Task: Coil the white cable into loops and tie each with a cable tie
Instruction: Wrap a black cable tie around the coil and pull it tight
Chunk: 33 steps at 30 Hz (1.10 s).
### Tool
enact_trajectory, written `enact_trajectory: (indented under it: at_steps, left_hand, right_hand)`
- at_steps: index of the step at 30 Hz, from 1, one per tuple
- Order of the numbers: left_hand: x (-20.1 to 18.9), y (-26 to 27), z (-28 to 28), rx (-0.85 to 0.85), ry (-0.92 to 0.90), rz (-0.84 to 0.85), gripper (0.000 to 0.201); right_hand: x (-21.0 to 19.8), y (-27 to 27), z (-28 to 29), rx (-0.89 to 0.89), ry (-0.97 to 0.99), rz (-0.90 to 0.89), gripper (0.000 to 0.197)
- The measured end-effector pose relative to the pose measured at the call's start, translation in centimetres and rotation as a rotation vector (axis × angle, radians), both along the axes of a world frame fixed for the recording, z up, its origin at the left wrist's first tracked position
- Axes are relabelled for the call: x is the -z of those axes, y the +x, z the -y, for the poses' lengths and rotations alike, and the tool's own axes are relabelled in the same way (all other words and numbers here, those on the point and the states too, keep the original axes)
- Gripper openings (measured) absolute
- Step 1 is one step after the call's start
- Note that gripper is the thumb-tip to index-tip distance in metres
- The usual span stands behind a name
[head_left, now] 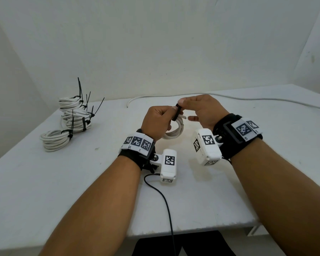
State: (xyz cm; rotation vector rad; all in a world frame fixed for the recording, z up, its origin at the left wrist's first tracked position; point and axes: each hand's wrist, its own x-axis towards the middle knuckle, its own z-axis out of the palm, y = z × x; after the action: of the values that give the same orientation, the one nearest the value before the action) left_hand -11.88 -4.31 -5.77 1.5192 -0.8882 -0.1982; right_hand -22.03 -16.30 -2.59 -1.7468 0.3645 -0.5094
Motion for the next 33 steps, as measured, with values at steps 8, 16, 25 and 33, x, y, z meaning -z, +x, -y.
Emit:
enact_trajectory:
  at_steps: [8,16,25,33]
  left_hand:
    - [0.0,-0.3,-0.1,-0.029,-0.044,0.145,0.027]
    - [-0.1,-0.6,0.1,0.020,-0.069,0.100,0.022]
    - [0.1,-1.3,0.6,0.152,-0.025,-0.071,0.032]
    - [0.5,-1.6,0.9,0.082,-0.054,-0.240,0.030]
  right_hand:
    - [-0.1,0.1,0.5,-0.084,0.189,-0.058,0.016]
    - [0.0,-0.2,0.5,-0.005,0.207,-0.061,0.031]
    - [-0.2,0.3,1.9,0.193,0.414,0.145,0.009]
    - [1.0,1.0,0.5,-0.040,0.324,0.028,0.024]
